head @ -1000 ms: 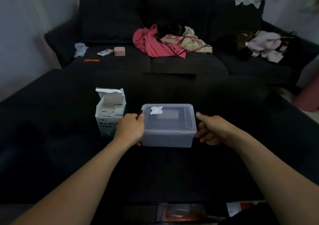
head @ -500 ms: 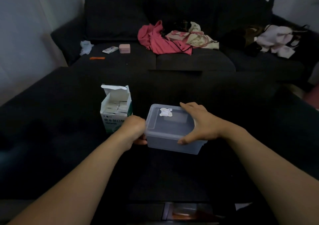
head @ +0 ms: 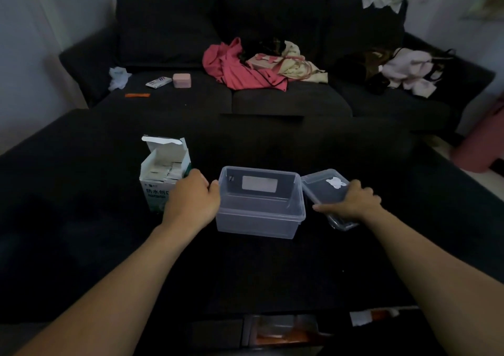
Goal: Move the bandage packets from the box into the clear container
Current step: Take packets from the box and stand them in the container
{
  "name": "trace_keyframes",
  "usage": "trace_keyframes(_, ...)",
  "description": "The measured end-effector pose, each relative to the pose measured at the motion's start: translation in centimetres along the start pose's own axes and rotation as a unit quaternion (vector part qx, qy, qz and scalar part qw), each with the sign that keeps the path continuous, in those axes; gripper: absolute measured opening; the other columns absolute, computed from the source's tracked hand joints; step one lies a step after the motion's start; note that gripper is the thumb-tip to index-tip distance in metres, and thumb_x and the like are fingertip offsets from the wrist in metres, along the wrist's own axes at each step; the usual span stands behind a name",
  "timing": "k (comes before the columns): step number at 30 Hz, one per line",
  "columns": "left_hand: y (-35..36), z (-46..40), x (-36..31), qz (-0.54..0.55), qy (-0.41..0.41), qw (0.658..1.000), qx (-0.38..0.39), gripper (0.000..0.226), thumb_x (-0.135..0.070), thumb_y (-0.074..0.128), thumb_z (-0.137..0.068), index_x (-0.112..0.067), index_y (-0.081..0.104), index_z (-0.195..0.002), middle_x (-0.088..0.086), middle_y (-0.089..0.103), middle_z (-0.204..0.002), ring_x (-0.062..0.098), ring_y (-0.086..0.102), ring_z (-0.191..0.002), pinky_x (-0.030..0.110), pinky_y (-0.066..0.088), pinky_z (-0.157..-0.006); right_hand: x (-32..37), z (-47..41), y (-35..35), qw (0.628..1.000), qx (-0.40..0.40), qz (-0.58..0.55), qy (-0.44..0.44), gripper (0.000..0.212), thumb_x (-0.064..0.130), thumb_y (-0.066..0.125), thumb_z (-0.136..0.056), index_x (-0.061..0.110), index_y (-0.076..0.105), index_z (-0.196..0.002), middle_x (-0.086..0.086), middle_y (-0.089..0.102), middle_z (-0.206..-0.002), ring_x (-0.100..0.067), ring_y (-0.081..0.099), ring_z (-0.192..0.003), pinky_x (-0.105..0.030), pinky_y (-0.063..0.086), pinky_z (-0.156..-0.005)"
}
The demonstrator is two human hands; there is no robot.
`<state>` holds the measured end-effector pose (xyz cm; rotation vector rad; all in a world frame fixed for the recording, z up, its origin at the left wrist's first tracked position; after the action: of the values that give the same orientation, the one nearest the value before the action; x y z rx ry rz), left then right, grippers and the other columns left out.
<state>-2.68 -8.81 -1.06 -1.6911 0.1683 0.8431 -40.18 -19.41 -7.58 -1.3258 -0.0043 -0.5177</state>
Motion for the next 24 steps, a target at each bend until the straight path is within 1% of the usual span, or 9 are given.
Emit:
trace_keyframes(3, -1.6, 0.6, -1.5, 0.014, 0.071, 0.997, -0.041, 0.031, -0.039, 0.059, -0.098, -0.018, 0.064, -0.076, 0.0, 0.066, -0.069, 0.016, 0.064, -0.066, 0.037, 0.056, -0.065, 3.0, 1.1, -3.1, 0.992, -0.099, -0.005, -0.078, 0.092, 0.082, 0.062, -0.065, 0.017, 0.057, -0.128, -0.014, 0.054, -0.135, -0.035, 0.052, -0.124, -0.058, 0.043, -0.102)
trace_keyframes(6, -7.5, 1.9, -1.3, 0.105, 0.133, 0.962, -0.215, 0.038, -0.024, 0.066, -0.091, -0.012, 0.06, -0.056, -0.002, 0.056, -0.051, 0.006, 0.053, -0.049, 0.023, 0.041, -0.052, 10.9, 8.0, -7.6, 0.915, -0.215, -0.156, -0.303, 0.037, 0.05, 0.067, -0.087, 0.019, 0.07, -0.107, 0.001, 0.068, -0.107, -0.012, 0.064, -0.097, -0.03, 0.055, -0.086)
trace_keyframes(8, -11.8, 2.8, 1.0, 0.169, 0.13, 0.914, -0.346, 0.027, -0.012, 0.065, -0.083, -0.007, 0.054, -0.058, -0.002, 0.05, -0.051, 0.005, 0.045, -0.046, 0.015, 0.033, -0.05, 16.4, 15.0, -7.8, 0.845, -0.184, -0.225, -0.448, 0.014, 0.026, 0.069, -0.092, 0.019, 0.073, -0.103, 0.009, 0.068, -0.097, -0.002, 0.063, -0.087, -0.012, 0.05, -0.079)
trace_keyframes(9, -13.1, 2.6, 2.7, 0.196, 0.108, 0.899, -0.376, 0.018, -0.01, 0.064, -0.079, -0.007, 0.054, -0.064, -0.001, 0.049, -0.056, 0.005, 0.044, -0.05, 0.014, 0.033, -0.052, 18.9, 18.2, -7.0, 0.816, -0.157, -0.224, -0.51, 0.012, 0.021, 0.069, -0.092, 0.018, 0.073, -0.103, 0.009, 0.067, -0.097, -0.001, 0.062, -0.086, -0.01, 0.049, -0.079)
trace_keyframes(10, -13.4, 1.9, 4.4, 0.211, 0.074, 0.899, -0.376, 0.011, -0.01, 0.066, -0.078, -0.01, 0.056, -0.074, 0.001, 0.052, -0.065, 0.004, 0.046, -0.056, 0.017, 0.037, -0.057, 21.1, 20.8, -5.8, 0.787, -0.133, -0.208, -0.565, 0.013, 0.018, 0.069, -0.092, 0.017, 0.073, -0.104, 0.008, 0.067, -0.098, -0.002, 0.061, -0.086, -0.011, 0.049, -0.079)
trace_keyframes(12, -12.3, -0.6, 8.1, 0.205, -0.023, 0.932, -0.298, 0.025, -0.019, 0.073, -0.079, -0.015, 0.058, -0.099, 0.005, 0.059, -0.091, 0.013, 0.056, -0.079, 0.028, 0.042, -0.068, 25.0, 23.9, -2.8, 0.756, -0.092, -0.168, -0.626, 0.017, 0.02, 0.068, -0.092, 0.017, 0.073, -0.108, 0.006, 0.068, -0.103, -0.003, 0.061, -0.086, -0.016, 0.05, -0.078)
trace_keyframes(15, -8.9, -3.2, 10.3, 0.196, -0.075, 0.967, -0.144, 0.044, -0.029, 0.076, -0.081, -0.015, 0.062, -0.121, 0.003, 0.065, -0.106, 0.02, 0.063, -0.096, 0.029, 0.045, -0.076, 28.8, 24.0, 0.3, 0.766, -0.071, -0.116, -0.628, 0.023, 0.027, 0.065, -0.094, 0.023, 0.07, -0.116, 0.007, 0.066, -0.114, -0.007, 0.061, -0.097, -0.028, 0.053, -0.084)
trace_keyframes(19, -8.0, -3.8, 9.1, 0.127, -0.02, 0.987, -0.095, 0.008, -0.031, 0.069, -0.089, -0.023, 0.069, -0.088, -0.01, 0.067, -0.079, 0.01, 0.067, -0.079, 0.019, 0.041, -0.057, 31.5, 21.6, 2.8, 0.807, -0.069, -0.057, -0.583, 0.02, 0.032, 0.063, -0.096, 0.026, 0.071, -0.113, 0.006, 0.067, -0.109, -0.011, 0.059, -0.099, -0.032, 0.052, -0.08)
trace_keyframes(24, -7.9, -4.1, 8.9, 0.077, -0.036, 0.993, -0.079, 0.022, -0.03, 0.07, -0.087, -0.017, 0.064, -0.07, -0.001, 0.065, -0.07, 0.017, 0.063, -0.069, 0.027, 0.039, -0.051, 31.6, 18.4, 1.8, 0.864, -0.114, -0.019, -0.49, 0.012, 0.031, 0.067, -0.092, 0.023, 0.076, -0.094, 0.002, 0.071, -0.089, -0.014, 0.064, -0.08, -0.032, 0.053, -0.068)
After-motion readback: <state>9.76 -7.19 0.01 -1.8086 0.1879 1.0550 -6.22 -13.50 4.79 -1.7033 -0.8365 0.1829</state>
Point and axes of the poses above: each hand's wrist, its own z-axis away from the middle knuckle, its own y-axis out of the palm, x = y × z, the point moved 10 cm from there along -z, towards the middle knuckle
